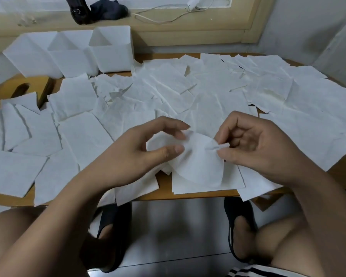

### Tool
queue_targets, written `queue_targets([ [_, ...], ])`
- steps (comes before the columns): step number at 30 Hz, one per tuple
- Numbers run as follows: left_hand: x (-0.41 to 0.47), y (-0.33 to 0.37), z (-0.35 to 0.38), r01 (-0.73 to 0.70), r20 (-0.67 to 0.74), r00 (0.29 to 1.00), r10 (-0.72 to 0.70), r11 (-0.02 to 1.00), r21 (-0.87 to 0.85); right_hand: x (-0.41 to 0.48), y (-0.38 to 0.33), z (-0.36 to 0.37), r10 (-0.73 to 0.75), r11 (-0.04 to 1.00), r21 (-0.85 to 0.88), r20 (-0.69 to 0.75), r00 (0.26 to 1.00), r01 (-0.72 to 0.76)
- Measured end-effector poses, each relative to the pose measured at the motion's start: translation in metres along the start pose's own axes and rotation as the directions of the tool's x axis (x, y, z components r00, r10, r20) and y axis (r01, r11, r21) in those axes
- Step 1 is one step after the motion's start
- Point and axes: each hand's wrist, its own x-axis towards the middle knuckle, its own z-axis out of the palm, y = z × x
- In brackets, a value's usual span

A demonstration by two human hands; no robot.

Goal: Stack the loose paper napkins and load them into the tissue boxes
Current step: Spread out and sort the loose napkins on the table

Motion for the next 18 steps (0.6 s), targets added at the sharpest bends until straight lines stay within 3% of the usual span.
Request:
queue_targets([
  [8,0.002,0.000,0.013,-0.035,0.063,0.998,0.032,0.999,0.037,-0.014,-0.003,-0.008,0.052,0.999,-0.009,0.102,0.993,-0.051],
  [11,0.003,-0.002,0.013,0.032,0.137,0.990,-0.031,0.999,-0.001,-0.016,-0.002,-0.011,0.068,0.998,-0.018,0.095,0.993,-0.067],
  [18,0.005,-0.009,0.010,0.129,0.043,0.991,-0.130,0.991,0.025,-0.016,0.004,-0.019,0.183,0.980,-0.075,-0.007,0.983,-0.183],
])
